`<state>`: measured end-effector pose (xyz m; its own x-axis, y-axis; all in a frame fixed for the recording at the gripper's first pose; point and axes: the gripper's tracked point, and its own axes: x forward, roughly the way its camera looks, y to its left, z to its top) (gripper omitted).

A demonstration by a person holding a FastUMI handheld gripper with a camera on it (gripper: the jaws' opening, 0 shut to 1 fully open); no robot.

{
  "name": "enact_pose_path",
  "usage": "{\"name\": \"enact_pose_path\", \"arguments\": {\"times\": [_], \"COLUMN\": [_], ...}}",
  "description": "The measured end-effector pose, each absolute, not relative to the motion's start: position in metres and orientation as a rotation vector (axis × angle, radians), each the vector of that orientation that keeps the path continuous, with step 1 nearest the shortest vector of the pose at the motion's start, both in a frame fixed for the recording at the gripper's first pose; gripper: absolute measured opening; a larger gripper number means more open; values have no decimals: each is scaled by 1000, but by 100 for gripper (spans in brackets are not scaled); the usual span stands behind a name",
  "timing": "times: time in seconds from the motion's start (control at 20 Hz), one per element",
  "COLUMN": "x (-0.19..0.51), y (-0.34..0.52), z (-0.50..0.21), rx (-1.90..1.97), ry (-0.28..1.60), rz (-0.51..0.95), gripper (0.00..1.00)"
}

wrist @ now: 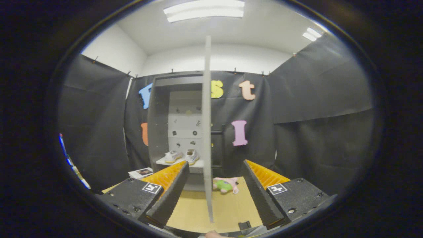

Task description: Open the shoe cabinet door, grab the shoes and put them into the shoe cabinet, then close the shoe cabinet door.

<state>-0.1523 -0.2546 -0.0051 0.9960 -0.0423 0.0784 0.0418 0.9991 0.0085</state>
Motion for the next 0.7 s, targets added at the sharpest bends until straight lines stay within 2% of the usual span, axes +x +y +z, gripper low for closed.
{"name": "enact_pose_path", "arguments": {"times": [0.25, 0.5, 0.7], "x": [-147, -124, -104], "y": [-343, -373, -372], "z": [-11, 1, -4], "rx": [-26, -104, -49], "ry": [-96, -109, -83], "rz": [-230, -225, -139], "gripper": [100, 98, 98]}}
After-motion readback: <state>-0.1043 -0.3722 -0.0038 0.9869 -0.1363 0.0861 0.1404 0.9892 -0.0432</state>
